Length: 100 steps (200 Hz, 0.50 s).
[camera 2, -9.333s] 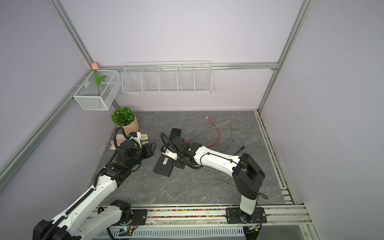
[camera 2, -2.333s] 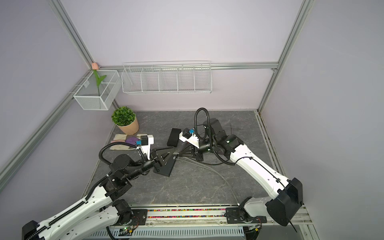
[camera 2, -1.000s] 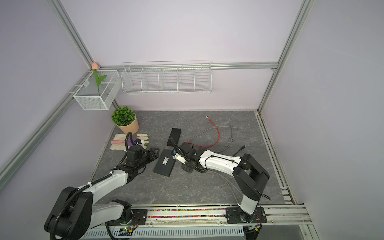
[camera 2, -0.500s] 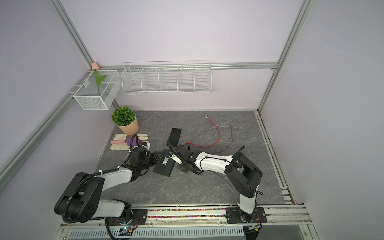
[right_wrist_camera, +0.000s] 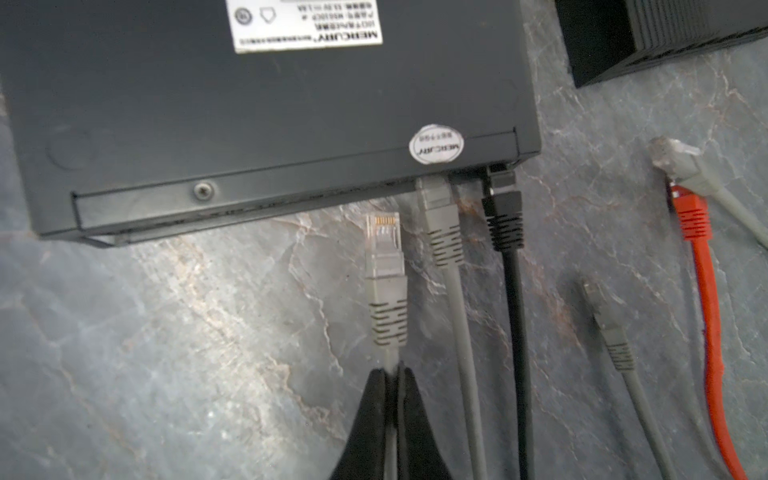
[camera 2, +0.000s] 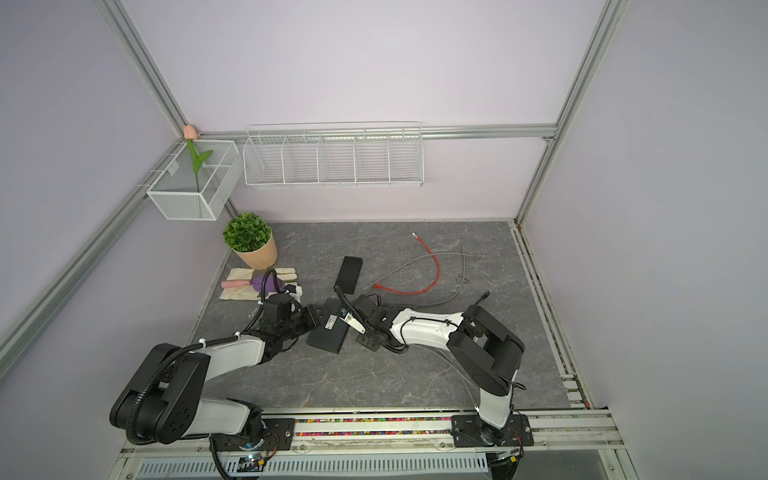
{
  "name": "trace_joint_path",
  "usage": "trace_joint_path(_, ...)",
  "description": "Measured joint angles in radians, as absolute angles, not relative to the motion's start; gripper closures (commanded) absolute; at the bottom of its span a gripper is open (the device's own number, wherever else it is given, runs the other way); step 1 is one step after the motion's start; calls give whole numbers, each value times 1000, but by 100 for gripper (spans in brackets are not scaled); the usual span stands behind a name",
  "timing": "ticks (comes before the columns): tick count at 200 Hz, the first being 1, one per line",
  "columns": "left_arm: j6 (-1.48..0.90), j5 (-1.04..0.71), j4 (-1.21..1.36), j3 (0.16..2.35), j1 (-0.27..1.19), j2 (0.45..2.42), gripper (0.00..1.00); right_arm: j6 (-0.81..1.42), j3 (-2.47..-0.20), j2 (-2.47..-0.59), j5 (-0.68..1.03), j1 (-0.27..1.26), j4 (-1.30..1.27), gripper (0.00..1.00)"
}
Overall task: Insert the plug into the switch port
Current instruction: 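Push the grey plug into the free switch port with the right gripper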
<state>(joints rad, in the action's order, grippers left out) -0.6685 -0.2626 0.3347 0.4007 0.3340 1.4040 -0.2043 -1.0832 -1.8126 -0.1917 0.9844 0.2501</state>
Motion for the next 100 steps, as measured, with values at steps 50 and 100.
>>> trace_joint_path(50,-665,-261,337,401,334,1409,56,-196,-1083,-1813,-192,1013,242,93)
trace_joint_path(100,-665,-258,348,401,336,1422,58,-192,-1084,-1829,-195,1023,241,93)
